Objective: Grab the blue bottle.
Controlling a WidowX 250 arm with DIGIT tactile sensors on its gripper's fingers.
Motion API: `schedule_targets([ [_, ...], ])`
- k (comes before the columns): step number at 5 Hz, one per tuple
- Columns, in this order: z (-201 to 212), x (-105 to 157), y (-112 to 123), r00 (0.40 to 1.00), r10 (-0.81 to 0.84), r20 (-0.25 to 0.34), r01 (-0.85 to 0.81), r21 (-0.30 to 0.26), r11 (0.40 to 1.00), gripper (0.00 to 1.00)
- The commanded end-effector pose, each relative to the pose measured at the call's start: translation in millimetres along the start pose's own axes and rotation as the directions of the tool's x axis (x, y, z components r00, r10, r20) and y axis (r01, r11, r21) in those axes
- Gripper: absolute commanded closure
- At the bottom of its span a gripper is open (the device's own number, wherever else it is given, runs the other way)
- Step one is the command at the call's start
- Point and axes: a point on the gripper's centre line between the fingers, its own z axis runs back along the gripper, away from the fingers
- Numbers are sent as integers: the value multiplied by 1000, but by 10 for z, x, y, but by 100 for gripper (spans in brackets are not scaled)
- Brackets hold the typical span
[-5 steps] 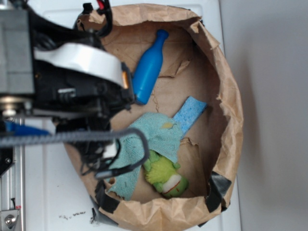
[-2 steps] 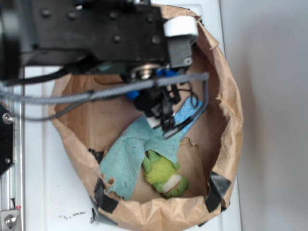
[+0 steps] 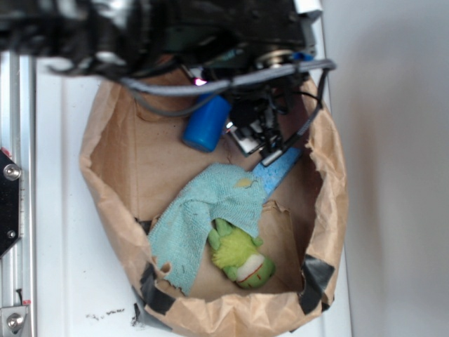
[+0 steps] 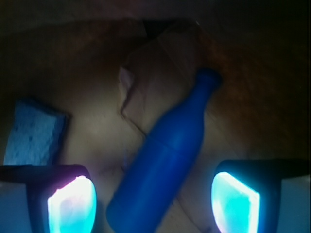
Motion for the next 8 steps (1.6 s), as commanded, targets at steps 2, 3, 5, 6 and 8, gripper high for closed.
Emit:
schedule_targets([
  [2, -97, -167, 72, 977, 167, -134, -164, 37, 986, 0],
  [3, -117, -221, 47, 982, 132, -137, -127, 42, 991, 0],
  [5, -106, -216, 59, 981, 132, -143, -122, 74, 990, 100],
  [6, -102, -205, 109, 991, 85, -102, -69, 149, 986, 100],
  [8, -105, -179, 117, 992, 79, -97, -63, 155, 986, 100],
])
